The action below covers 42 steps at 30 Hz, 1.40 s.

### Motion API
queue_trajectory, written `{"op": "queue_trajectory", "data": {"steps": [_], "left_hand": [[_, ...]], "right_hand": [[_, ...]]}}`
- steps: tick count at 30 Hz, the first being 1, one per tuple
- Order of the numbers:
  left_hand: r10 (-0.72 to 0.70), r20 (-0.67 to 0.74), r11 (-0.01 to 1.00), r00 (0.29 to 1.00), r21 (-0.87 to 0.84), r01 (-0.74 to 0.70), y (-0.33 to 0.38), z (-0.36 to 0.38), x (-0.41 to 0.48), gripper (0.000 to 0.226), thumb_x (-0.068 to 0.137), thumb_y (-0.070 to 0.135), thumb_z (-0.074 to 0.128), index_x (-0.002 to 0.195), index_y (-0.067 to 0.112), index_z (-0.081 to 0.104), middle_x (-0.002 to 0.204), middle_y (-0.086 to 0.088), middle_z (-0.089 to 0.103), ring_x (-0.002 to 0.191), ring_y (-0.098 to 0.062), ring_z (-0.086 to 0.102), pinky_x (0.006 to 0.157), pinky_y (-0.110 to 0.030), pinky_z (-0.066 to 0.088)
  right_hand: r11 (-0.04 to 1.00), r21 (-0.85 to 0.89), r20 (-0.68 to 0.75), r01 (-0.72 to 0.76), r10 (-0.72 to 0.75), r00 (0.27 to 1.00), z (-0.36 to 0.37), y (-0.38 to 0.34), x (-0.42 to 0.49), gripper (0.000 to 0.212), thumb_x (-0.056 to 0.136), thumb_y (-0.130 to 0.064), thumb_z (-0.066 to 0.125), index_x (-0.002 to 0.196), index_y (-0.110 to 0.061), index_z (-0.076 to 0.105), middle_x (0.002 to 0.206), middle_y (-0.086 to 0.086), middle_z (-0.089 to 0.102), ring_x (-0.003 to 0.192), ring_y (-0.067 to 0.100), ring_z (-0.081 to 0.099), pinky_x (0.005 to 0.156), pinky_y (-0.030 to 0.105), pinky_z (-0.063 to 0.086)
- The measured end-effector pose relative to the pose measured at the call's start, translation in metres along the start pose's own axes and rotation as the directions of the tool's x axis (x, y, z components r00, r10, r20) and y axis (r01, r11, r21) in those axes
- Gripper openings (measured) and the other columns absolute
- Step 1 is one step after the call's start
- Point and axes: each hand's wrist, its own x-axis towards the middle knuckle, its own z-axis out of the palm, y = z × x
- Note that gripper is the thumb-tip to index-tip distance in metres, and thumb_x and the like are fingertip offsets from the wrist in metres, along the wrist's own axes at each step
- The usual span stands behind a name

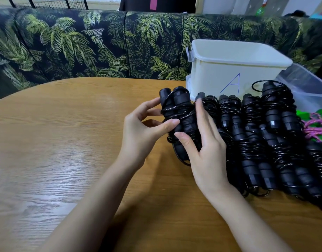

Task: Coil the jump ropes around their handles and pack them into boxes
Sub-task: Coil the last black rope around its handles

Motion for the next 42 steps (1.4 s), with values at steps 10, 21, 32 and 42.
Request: {"op": "queue_trajectory", "data": {"steps": [10, 21, 32, 42], "left_hand": [[0.0, -0.019, 1.0, 1.0, 0.025, 0.0, -0.001, 0.006, -0.004, 0.06, 0.064, 0.017, 0.09, 0.119, 0.021, 0.066, 0.085, 0.006, 0.068, 0.066, -0.008, 0.065, 0.062, -0.023, 0.052], [0.021, 0.11, 0.996, 0.994, 0.079, -0.03, -0.003, 0.007, -0.004, 0.068, 0.071, 0.004, 0.085, 0.13, 0.024, 0.058, 0.087, 0.016, 0.067, 0.071, -0.004, 0.067, 0.071, -0.021, 0.055], [0.196, 0.306, 0.857, 0.932, 0.408, -0.314, 0.001, -0.012, 0.003, 0.055, 0.078, 0.01, 0.083, 0.129, 0.015, 0.064, 0.111, 0.013, 0.071, 0.085, 0.0, 0.071, 0.087, -0.018, 0.054], [0.412, 0.128, 0.803, 0.902, 0.417, -0.426, 0.004, -0.023, 0.011, 0.014, 0.074, 0.033, 0.08, 0.084, 0.024, 0.075, 0.079, 0.019, 0.072, 0.078, 0.005, 0.068, 0.078, -0.023, 0.05]], "right_hand": [[0.816, -0.574, 0.09, 0.064, -0.015, 0.996, 0.005, -0.01, -0.001, 0.116, 0.061, -0.054, 0.081, 0.154, -0.015, 0.024, 0.15, 0.015, 0.042, 0.124, 0.032, 0.056, 0.057, 0.034, 0.056], [0.828, -0.557, 0.071, 0.067, -0.033, 0.997, 0.0, -0.007, 0.002, 0.11, 0.058, -0.03, 0.089, 0.151, -0.011, 0.033, 0.158, 0.002, 0.035, 0.113, 0.028, 0.061, 0.056, 0.034, 0.056], [0.876, -0.48, 0.033, 0.051, -0.04, 0.999, -0.005, 0.004, 0.004, 0.102, 0.069, -0.029, 0.083, 0.153, -0.011, 0.028, 0.158, 0.0, 0.032, 0.124, 0.03, 0.056, 0.068, 0.04, 0.058], [0.979, -0.205, 0.067, -0.023, 0.038, 0.997, -0.003, 0.007, 0.003, 0.093, 0.076, -0.029, 0.079, 0.154, -0.018, 0.029, 0.159, -0.007, 0.03, 0.136, 0.009, 0.039, 0.094, 0.015, 0.038]]}}
